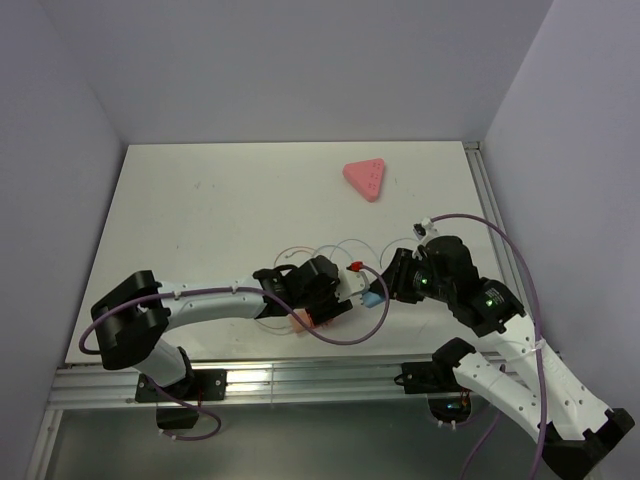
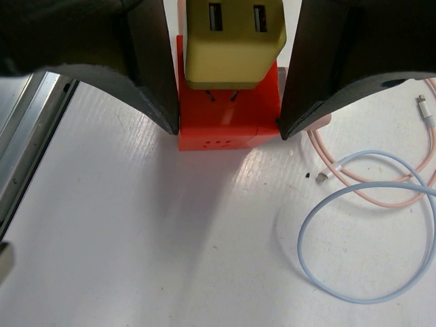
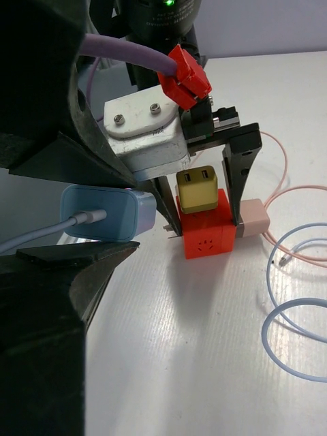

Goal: Insert the plug

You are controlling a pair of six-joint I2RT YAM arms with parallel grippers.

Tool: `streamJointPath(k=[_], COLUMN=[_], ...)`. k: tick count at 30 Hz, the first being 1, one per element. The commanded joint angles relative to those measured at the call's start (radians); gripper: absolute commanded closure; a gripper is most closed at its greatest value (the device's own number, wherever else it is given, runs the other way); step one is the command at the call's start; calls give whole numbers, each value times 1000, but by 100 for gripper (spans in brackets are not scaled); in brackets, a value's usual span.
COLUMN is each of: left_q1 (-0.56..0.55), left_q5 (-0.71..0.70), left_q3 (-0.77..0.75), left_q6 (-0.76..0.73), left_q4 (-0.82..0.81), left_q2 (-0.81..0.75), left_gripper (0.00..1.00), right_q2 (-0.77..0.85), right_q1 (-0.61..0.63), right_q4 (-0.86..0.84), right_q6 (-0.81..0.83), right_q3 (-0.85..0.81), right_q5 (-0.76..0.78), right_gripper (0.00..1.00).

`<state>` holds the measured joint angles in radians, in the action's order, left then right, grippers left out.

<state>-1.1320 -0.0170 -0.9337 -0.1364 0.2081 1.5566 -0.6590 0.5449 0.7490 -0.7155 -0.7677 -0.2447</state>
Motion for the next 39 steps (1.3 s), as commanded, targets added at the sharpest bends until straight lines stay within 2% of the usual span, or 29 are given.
streamJointPath(k=[1, 11, 12, 13, 14, 16, 20, 25, 28, 31, 32, 33, 34, 36, 37, 38, 39], left_q1=[-3, -3, -3, -3, -3, -3, -3, -3, -3, -3, -3, -3, -3, -3, -3, -3, -3], left_q5=[22, 22, -10, -12, -24, -40, -58, -66, -58, -44, -41, -40, -34, -28, -32, -43, -52], left_q3=[58, 98, 104, 107, 110, 114, 121, 131, 134, 133, 131, 131, 131, 131, 133, 137, 142], left_q6=[23, 66, 70, 70, 72, 73, 80, 95, 93, 89, 87, 87, 87, 90, 92, 98, 100], left_q4=[71, 31, 27, 25, 24, 24, 22, 2, -1, 8, 8, 8, 7, -3, -6, -15, -21], left_q2=[46, -55, -72, -79, -87, -93, -96, -96, -92, -86, -84, -84, -81, -84, -84, -87, -98], left_gripper=[36, 35, 34, 32, 14, 6, 2, 3, 9, 23, 36, 45, 66, 83, 95, 100, 100], right_q2=[13, 10, 12, 12, 13, 19, 21, 22, 22, 25, 27, 27, 25, 24, 22, 18, 16], right_q1=[-2, -2, -3, -3, -3, -2, -2, -3, -2, -2, -3, -3, -3, -3, -3, -3, -3], right_q4=[-28, -39, -39, -37, -36, -34, -34, -39, -33, -33, -33, -39, -39, -45, -49, -54, -57], right_q6=[-2, -6, -7, -7, -7, -7, -7, -9, -7, -7, -7, -9, -10, -9, -10, -12, -13], right_q3=[4, 8, 8, 7, 5, 4, 8, 10, 5, 5, 10, 11, 15, 19, 22, 28, 33], right_q5=[-16, -31, -33, -31, -31, -27, -28, -31, -31, -30, -30, -33, -37, -44, -51, -56, -60], right_gripper=[100, 100, 100, 100, 100, 100, 100, 100, 100, 100, 100, 100, 100, 100, 100, 100, 100])
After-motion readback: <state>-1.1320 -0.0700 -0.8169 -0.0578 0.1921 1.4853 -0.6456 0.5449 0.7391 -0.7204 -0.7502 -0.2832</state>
